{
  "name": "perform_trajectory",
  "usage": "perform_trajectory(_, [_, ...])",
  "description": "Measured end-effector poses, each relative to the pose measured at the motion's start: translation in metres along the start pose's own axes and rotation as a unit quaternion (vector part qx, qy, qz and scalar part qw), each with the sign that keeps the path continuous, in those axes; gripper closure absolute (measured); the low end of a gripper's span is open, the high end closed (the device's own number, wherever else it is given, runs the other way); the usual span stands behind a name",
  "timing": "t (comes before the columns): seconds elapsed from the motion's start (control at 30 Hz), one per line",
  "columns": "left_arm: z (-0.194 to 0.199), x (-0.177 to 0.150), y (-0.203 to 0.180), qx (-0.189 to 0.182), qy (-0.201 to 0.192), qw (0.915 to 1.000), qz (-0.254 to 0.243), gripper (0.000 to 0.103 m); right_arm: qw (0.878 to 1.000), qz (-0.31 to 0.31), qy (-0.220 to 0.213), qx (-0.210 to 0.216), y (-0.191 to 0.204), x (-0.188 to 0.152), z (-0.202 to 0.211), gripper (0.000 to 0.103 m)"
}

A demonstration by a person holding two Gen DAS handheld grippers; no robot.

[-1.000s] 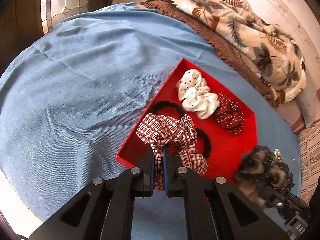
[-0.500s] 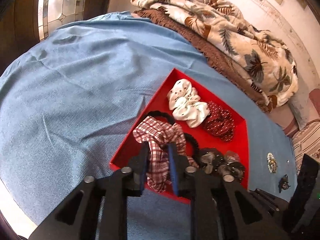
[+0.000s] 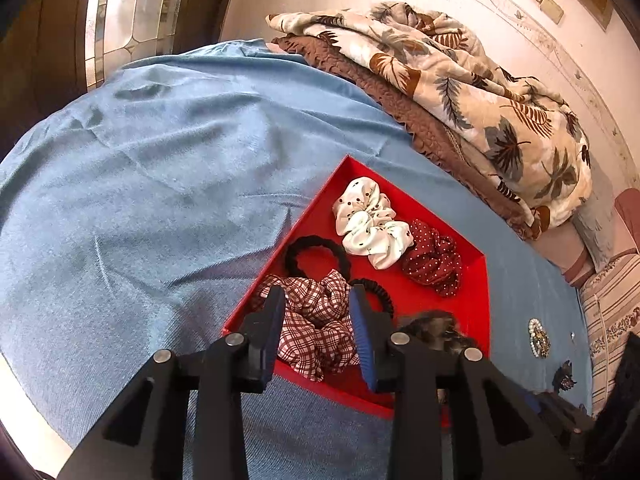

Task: Organize jewelry
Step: 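Carry both scrunchies to the red tray and open both tools, then withdraw both tools from the red tray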

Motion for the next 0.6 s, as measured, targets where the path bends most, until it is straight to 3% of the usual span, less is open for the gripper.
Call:
perform_trajectory(0.17, [0.0,-0.001,-0.004,0.002,-0.002,1.0,-0.007,0.071,0.999,0.005,-0.04,-0.034,-0.004,0.013,0.012,0.046])
perform_trajectory(0.2, [0.0,-0.001,-0.005,0.003,-0.002,0.9999,-0.01,0.071,0.999,0.006,-0.034,-0.035,-0.004,0.016,0.009,0.048])
perform_trajectory(0.27, [-0.001,-0.002,-0.008,0.007,-0.001,0.9998,-0.017,0.071,0.999,-0.005,-0.019,-0.035,-0.007,0.019,-0.003,0.069])
perform_trajectory(0.3, [-0.001,-0.002,-0.009,0.009,-0.002,0.9998,-0.019,0.071,0.999,-0.011,-0.01,-0.033,-0.008,0.019,-0.009,0.071])
perform_trajectory(0.5, [-0.001,-0.002,-0.009,0.014,-0.003,0.9996,-0.023,0.071,0.997,-0.058,0.058,0.003,-0.009,0.009,-0.049,0.072])
perform_trajectory(0.6, [-0.002,-0.001,-0.009,0.018,-0.003,0.9995,-0.027,0.071,0.996,-0.053,0.063,0.028,0.002,0.003,-0.047,0.072])
Point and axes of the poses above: each gripper's, at about its wrist camera, not at the fingertips, and z roughly against the way its jaws point, y to its left, x to its top, the point moved 7 cm from there along -z, roughly the way its jaws point, and after that the axes turned 11 degrees about -z, right-handed, at the moved point
